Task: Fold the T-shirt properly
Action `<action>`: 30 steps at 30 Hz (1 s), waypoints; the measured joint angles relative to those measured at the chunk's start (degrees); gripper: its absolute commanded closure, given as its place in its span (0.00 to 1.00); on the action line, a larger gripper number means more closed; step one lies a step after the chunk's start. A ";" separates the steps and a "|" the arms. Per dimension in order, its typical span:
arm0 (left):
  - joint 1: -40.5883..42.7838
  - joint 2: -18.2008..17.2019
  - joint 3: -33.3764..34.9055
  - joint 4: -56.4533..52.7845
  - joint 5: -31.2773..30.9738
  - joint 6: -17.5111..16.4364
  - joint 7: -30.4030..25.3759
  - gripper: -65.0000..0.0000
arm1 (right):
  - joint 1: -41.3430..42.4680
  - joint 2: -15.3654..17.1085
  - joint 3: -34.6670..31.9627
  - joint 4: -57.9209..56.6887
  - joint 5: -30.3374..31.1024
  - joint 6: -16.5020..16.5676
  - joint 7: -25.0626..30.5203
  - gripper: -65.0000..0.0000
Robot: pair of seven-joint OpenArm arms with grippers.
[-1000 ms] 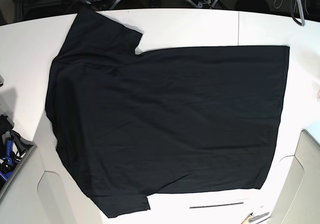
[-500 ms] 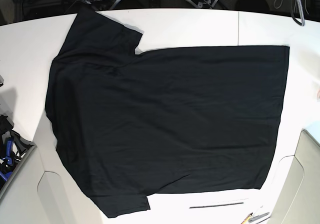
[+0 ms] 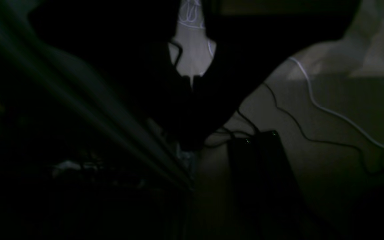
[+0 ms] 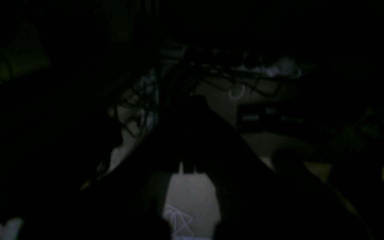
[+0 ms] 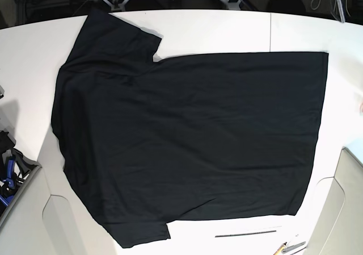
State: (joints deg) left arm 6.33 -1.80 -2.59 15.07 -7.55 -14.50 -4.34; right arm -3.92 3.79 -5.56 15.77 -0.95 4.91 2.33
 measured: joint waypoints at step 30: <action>57.35 -20.90 -19.61 77.77 -39.74 -24.94 23.82 1.00 | -62.42 22.18 2.95 91.19 11.37 -0.31 -2.91 1.00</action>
State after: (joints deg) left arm 63.68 -22.70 -22.20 92.84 -47.29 -39.44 19.49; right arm -66.35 25.98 -2.61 106.96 10.41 4.60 -0.58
